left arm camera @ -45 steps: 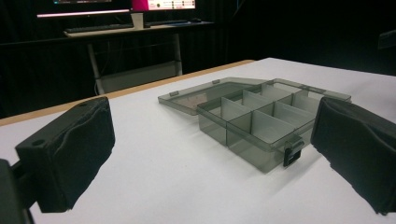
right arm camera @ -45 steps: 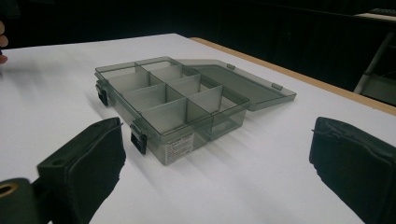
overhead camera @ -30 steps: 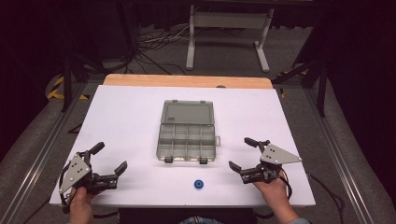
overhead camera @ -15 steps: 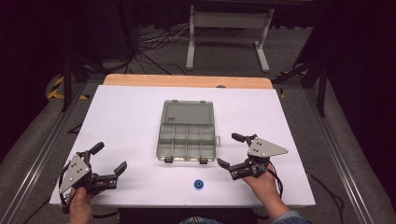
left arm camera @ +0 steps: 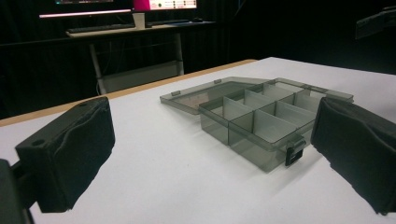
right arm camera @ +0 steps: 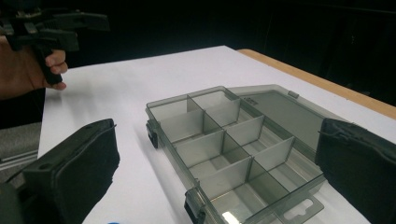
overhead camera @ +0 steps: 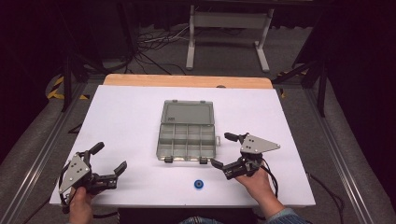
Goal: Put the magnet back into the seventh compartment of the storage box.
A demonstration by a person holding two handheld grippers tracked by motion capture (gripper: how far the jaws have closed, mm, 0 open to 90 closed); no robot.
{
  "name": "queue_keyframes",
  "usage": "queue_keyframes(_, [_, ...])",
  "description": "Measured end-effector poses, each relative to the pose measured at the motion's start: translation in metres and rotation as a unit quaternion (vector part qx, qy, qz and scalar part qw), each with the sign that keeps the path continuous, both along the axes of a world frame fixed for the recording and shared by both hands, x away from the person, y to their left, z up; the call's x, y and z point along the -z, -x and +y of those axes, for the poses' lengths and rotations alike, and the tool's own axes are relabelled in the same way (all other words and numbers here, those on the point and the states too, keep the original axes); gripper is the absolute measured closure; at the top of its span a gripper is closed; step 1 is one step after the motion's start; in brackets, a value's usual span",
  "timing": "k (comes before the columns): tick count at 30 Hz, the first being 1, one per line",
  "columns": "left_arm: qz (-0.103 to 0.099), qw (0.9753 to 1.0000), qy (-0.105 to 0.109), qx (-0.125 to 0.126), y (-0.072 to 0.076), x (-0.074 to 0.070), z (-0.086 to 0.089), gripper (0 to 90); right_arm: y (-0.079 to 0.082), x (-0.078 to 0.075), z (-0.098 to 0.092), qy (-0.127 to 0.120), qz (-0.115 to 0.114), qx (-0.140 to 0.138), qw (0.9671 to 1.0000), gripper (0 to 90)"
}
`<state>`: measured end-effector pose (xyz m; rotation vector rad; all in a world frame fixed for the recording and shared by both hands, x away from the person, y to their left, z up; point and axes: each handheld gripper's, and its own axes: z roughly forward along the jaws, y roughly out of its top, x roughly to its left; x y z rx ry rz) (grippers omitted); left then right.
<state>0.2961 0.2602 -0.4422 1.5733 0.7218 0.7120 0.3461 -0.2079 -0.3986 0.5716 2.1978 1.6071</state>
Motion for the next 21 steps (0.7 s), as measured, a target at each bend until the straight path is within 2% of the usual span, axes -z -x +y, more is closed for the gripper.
queue_keyframes(1, [0.000, 1.0000, 0.000, 0.000, 0.000, 0.000, 0.000, 0.4, 0.000, -0.001, 0.001, 0.007, 0.002, 0.000, 1.0000, 0.0])
queue_keyframes(4, [0.000, 1.0000, 0.003, -0.002, 0.000, 0.000, 0.000, 0.5, -0.001, -0.005, 0.008, 0.049, 0.017, -0.011, 0.9986, 1.7])
queue_keyframes(6, [0.001, 1.0000, 0.002, -0.001, 0.000, 0.000, 0.000, 0.4, -0.001, -0.009, 0.014, 0.082, 0.030, -0.020, 0.9960, 3.8])
queue_keyframes(10, [0.001, 1.0000, 0.003, -0.003, 0.000, 0.000, 0.000, 0.5, -0.001, -0.013, 0.022, 0.124, 0.047, -0.034, 0.9906, 5.3])
queue_keyframes(12, [0.001, 1.0000, 0.003, -0.003, 0.000, 0.000, 0.000, 0.4, -0.001, -0.015, 0.027, 0.149, 0.063, -0.037, 0.9861, 5.1])
queue_keyframes(19, [0.001, 1.0000, 0.003, -0.003, 0.000, 0.000, 0.001, 0.4, 0.000, -0.025, 0.037, 0.203, 0.079, -0.050, 0.9746, 8.7])
queue_keyframes(21, [0.001, 1.0000, 0.003, -0.003, 0.000, 0.000, 0.001, 0.4, 0.001, -0.028, 0.040, 0.225, 0.085, -0.056, 0.9690, 9.4])
